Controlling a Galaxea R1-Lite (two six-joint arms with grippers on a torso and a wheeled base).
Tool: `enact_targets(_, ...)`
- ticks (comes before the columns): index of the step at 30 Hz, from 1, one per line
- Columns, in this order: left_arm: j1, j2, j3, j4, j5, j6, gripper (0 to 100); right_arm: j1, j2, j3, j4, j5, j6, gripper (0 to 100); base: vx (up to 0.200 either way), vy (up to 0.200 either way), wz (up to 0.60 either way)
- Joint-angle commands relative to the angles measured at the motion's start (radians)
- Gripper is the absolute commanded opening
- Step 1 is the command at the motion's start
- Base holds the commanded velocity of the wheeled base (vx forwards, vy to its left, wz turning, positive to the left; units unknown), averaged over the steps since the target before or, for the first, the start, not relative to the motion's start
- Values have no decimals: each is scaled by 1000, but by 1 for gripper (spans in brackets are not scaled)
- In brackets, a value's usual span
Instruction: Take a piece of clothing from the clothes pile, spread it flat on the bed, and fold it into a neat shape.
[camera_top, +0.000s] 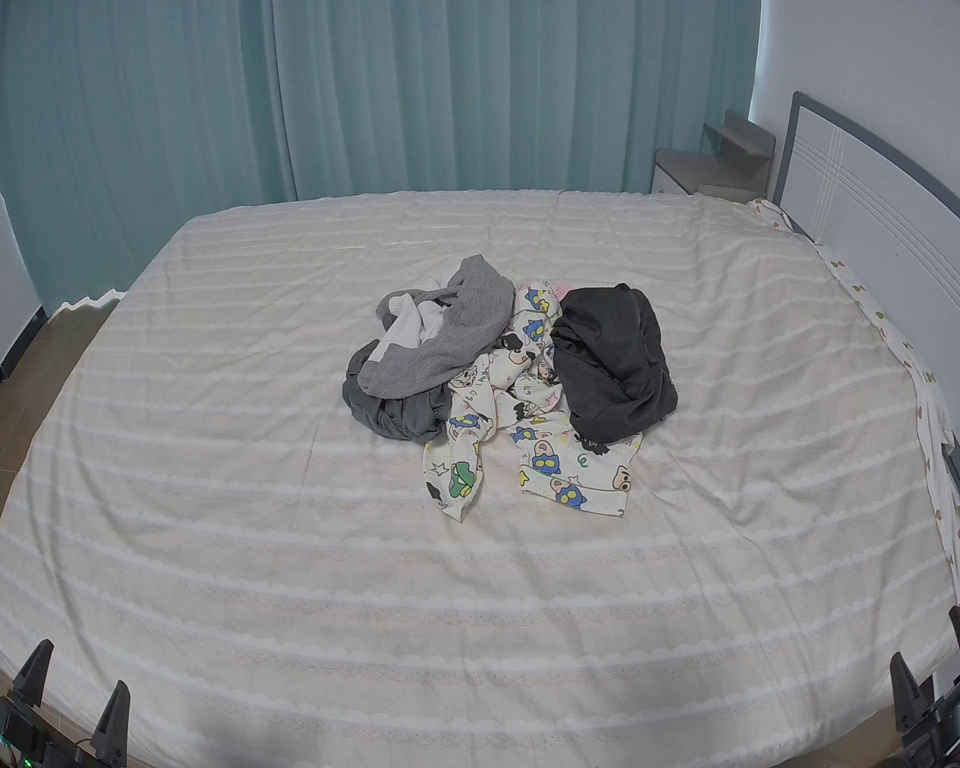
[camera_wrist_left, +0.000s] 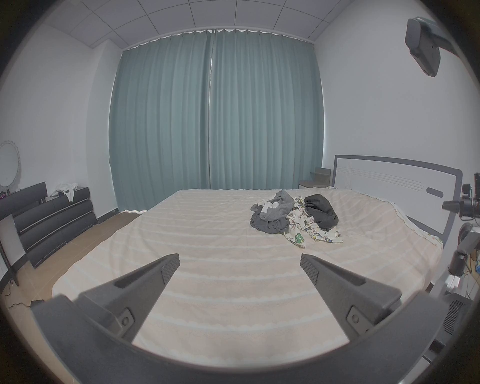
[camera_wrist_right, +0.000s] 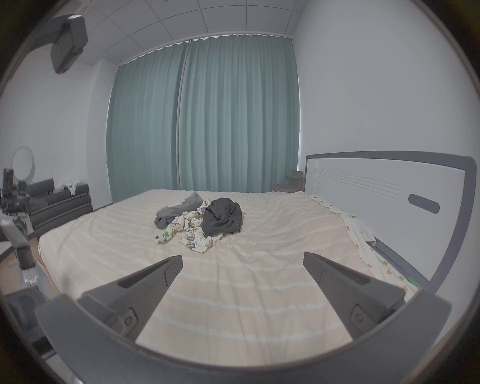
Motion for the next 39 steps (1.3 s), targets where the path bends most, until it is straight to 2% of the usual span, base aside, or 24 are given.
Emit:
enact_targets(1, 0, -15, 13, 0, 0, 1, 100, 12, 670, -416, 10, 255, 199, 100, 0, 0, 0)
enact_targets(9, 0, -15, 13, 0, 0, 3, 100, 56, 868, -419, -98, 264, 205, 100, 0, 0, 0)
enact_targets(15, 0, -15, 13, 0, 0, 3, 100, 118, 1047, -436, -247, 253, 251, 100, 0, 0, 0)
enact_targets(19, 0, -15, 13, 0, 0, 3, 100, 182, 1205, -485, -319, 232, 298, 100, 0, 0, 0)
enact_targets(26, 0, -15, 13, 0, 0, 3, 100, 244, 1415, -600, -368, 226, 412, 100, 0, 0, 0)
enact_targets(28, 0, -15, 13, 0, 0, 3, 100, 251, 1475, -642, -368, 210, 432, 100, 0, 0, 0)
enact_targets(33, 0, -15, 13, 0, 0, 3, 100, 319, 1636, -751, -395, 144, 542, 100, 0, 0, 0)
enact_targets(39, 0, -15, 13, 0, 0, 3, 100, 377, 1819, -878, -441, -14, 578, 100, 0, 0, 0)
